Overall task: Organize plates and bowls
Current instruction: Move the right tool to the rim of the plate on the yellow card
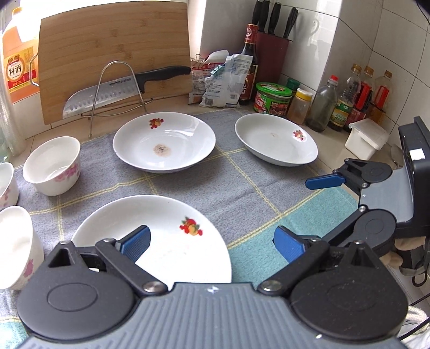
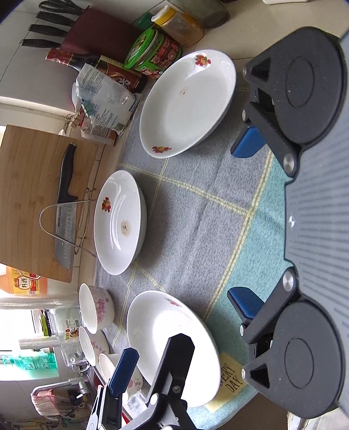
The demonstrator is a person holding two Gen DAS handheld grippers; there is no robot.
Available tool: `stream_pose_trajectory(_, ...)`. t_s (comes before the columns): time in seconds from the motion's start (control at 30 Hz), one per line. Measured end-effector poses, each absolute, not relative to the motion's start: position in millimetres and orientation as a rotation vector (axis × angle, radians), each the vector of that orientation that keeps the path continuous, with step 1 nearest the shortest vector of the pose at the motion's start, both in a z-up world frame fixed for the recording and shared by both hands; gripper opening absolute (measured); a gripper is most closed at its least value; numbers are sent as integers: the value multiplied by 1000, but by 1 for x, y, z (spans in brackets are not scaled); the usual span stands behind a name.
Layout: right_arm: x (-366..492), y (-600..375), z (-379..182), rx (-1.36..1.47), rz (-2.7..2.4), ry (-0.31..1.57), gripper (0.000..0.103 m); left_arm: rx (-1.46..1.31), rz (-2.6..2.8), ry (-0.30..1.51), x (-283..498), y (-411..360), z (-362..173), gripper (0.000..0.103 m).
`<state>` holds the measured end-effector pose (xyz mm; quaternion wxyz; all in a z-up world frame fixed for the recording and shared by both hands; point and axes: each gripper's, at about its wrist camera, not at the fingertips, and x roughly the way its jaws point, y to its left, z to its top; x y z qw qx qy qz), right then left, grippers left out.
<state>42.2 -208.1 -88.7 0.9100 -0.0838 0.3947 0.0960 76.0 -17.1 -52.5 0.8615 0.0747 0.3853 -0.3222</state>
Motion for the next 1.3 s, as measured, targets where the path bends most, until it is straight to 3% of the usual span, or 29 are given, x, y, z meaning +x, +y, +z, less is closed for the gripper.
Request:
stream_pose_trajectory(0.63,80,-118,-79,-77,225,830,103,212,-693,847,69,105,-77,98)
stream_pose_trajectory(1.3,91,-105,-103,-17,247,985,103,354,-797,798,78,79,-130,102)
